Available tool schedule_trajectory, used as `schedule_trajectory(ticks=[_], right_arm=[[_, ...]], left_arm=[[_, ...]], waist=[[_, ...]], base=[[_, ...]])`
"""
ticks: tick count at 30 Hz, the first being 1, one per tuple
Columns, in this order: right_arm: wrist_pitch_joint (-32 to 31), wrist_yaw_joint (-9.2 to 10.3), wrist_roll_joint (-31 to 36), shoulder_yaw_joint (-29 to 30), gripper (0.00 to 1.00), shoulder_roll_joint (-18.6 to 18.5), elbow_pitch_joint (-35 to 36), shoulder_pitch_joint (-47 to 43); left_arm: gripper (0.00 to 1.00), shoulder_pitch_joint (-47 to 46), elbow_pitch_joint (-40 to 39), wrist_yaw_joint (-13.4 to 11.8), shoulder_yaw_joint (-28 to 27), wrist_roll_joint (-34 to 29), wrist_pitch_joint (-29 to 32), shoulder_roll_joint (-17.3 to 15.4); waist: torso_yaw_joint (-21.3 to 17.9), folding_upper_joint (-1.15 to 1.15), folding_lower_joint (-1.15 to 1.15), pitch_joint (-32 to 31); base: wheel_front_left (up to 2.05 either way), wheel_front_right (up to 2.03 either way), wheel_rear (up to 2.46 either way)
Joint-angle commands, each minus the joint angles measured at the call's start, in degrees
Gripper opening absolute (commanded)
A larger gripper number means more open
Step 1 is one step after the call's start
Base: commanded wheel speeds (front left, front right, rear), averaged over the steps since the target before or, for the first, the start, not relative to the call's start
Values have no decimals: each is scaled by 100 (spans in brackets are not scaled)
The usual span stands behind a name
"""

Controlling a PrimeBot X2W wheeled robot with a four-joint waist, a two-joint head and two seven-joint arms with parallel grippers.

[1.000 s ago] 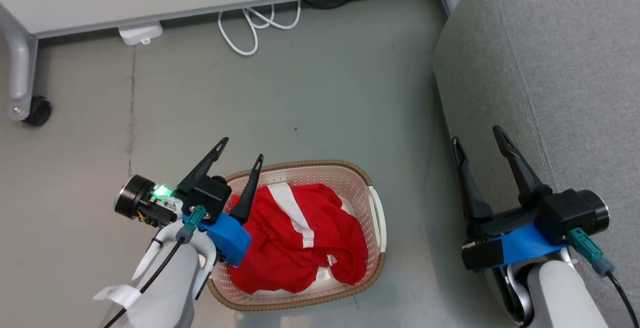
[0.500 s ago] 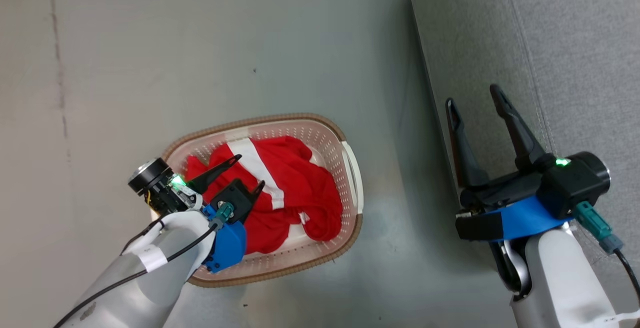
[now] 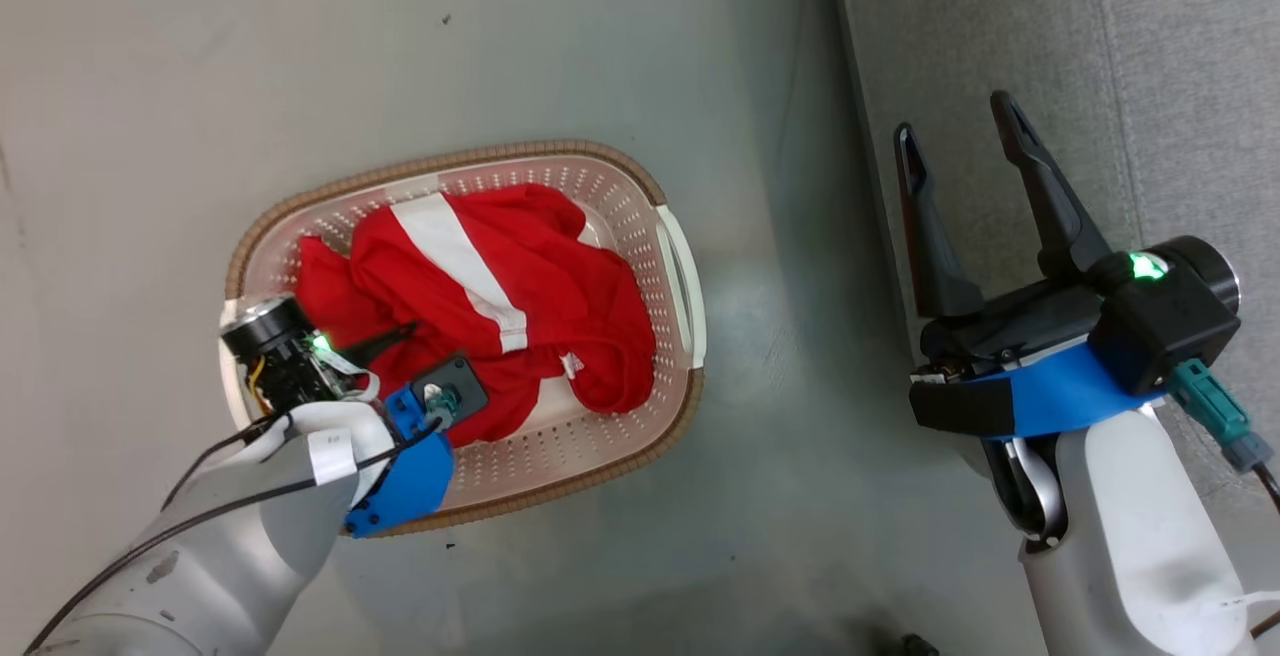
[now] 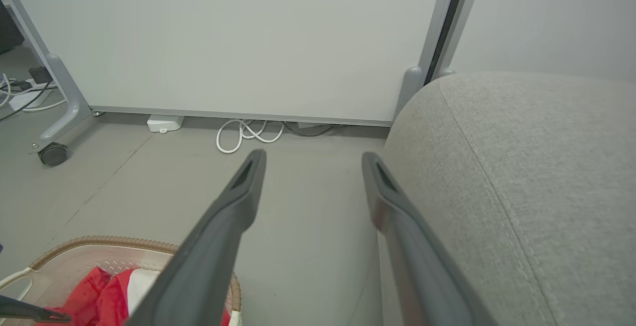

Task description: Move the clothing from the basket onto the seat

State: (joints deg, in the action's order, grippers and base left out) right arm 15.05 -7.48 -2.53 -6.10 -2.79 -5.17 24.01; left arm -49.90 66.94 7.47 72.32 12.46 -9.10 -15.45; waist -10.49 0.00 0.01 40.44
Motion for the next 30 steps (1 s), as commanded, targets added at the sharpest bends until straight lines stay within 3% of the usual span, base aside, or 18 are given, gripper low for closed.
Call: schedule_trajectory(ticks=[1,6,15,22,30], right_arm=[[20,-3,-4,-10,100,-18,32,117],[20,-3,-34,-68,100,-18,82,218],[20,-3,-67,-60,100,-18,156,303],[20,-3,-70,-85,100,-18,250,380],[21,-3,-133,-69,100,-18,388,415]], left_arm=[[100,-97,35,-1,25,21,76,-27],[100,-159,2,-1,110,135,655,-115],[100,39,-192,0,116,-425,1533,-272],[100,-121,-260,1,117,-593,1735,-381],[100,-385,-149,0,117,-738,1571,-436]], waist=[[-26,0,-1,101],[-99,0,-1,316],[-187,0,-1,582],[-237,0,-1,868],[-348,0,-1,1210]], base=[[0,0,0],[0,0,0],[0,0,0],[0,0,0],[0,0,0]])
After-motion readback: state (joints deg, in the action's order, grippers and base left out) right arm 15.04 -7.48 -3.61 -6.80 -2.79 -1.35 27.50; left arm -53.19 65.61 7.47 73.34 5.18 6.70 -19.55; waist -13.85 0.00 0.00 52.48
